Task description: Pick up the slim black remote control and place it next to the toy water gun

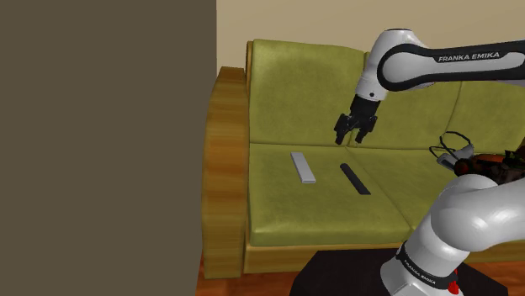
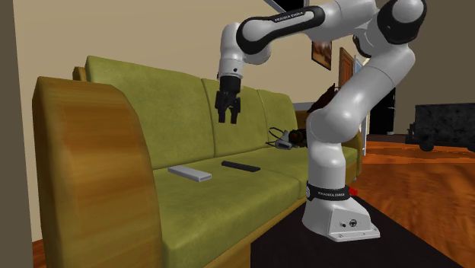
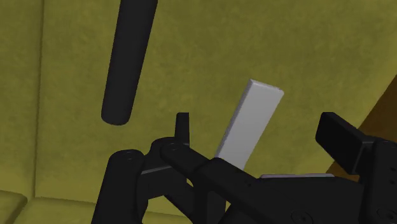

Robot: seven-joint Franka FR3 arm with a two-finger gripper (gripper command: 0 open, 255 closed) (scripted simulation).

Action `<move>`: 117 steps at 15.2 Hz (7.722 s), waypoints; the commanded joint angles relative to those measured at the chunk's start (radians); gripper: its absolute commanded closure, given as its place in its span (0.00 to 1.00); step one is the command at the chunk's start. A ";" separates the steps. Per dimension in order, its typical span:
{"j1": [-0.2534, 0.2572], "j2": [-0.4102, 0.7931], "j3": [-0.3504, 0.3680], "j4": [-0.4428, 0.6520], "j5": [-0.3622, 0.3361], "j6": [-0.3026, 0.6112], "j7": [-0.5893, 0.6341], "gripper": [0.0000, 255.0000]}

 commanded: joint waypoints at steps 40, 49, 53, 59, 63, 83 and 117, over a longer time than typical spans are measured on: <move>-0.226 0.181 -0.182 -0.314 -0.092 0.449 0.072 1.00; -0.231 0.079 -0.156 -0.245 -0.085 0.279 0.085 1.00; -0.230 0.046 -0.146 -0.208 -0.080 0.210 0.089 1.00; -0.228 0.010 -0.132 -0.147 -0.071 0.112 0.094 1.00; -0.226 -0.007 -0.123 -0.102 -0.066 0.051 0.098 1.00; -0.212 -0.017 -0.091 0.160 -0.038 -0.221 0.109 1.00; -0.265 0.291 -0.611 0.526 -0.215 -0.225 -0.438 1.00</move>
